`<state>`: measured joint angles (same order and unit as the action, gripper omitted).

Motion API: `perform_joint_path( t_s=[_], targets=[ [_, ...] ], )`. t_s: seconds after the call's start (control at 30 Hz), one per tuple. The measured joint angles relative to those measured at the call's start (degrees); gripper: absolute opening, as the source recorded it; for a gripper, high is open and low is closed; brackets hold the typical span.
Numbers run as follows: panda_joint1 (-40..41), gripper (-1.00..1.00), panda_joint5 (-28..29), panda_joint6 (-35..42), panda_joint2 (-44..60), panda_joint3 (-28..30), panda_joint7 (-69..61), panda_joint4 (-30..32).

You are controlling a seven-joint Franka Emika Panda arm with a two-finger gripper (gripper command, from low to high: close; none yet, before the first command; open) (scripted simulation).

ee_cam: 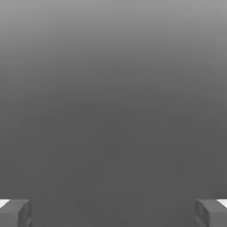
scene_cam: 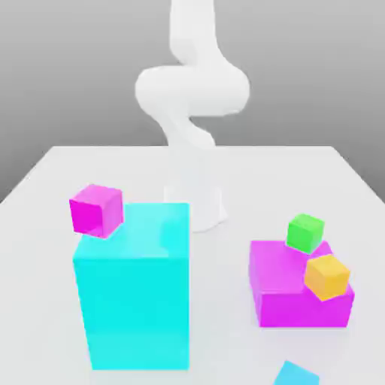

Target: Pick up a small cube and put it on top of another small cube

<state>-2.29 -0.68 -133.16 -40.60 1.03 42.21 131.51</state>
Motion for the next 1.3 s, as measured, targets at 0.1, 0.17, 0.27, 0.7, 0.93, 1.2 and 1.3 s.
perform_joint_path(
  t_s=[0.1,0.17,0.27,0.7,0.93,1.2,1.3],
  targets=[
    [-2.6,0.0,-1.0,-1.7,6.6,1.1,-4.7,-0.3],
    [-4.3,0.0,-1.7,-2.8,10.7,1.8,-7.7,-0.6],
    [-6.5,0.0,-2.8,-4.4,17.0,2.6,-12.2,-0.9],
    [-12.7,0.0,-5.5,-11.6,43.9,1.7,-30.4,-2.3],
    [-14.0,0.0,-2.1,-15.7,58.1,0.4,-36.7,-2.9],
    [-14.5,-1.0,-0.6,-23.3,70.3,0.0,-38.3,-4.8],
    [-14.4,-1.0,-0.6,-23.2,70.3,0.0,-38.4,-4.8]
  ],
)
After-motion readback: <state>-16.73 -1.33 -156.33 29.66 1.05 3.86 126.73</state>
